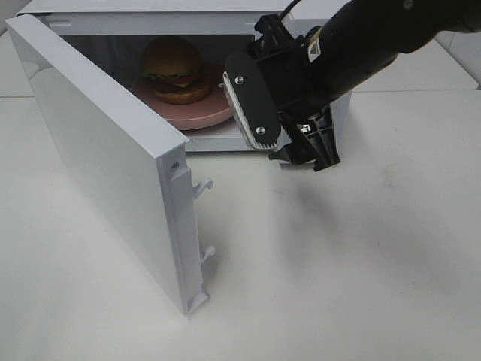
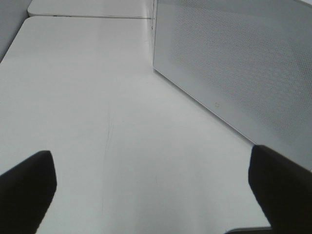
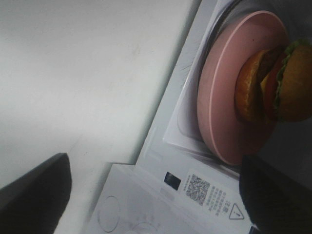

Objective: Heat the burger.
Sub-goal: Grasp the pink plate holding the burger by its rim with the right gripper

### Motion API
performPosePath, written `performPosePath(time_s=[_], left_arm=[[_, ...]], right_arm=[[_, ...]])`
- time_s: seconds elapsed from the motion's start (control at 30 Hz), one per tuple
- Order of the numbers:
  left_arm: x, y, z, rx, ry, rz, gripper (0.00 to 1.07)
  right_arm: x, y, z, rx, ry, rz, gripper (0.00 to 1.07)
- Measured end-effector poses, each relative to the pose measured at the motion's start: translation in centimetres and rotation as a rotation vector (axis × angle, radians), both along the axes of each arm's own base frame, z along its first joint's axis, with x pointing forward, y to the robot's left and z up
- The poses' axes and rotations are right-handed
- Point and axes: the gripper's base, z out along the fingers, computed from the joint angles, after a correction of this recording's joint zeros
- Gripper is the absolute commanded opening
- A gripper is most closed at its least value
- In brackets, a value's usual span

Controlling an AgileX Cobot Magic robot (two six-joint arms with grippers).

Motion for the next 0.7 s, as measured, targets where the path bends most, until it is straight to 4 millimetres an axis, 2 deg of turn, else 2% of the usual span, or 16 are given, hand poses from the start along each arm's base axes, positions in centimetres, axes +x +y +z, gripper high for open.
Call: performPosePath(time_s=[0.7], left_arm=[[0.0, 0.0, 0.0, 0.000, 0.000, 0.000, 1.00]], right_arm=[[5.8, 4.2, -3.1, 0.009, -0.008, -0.012, 0.88]])
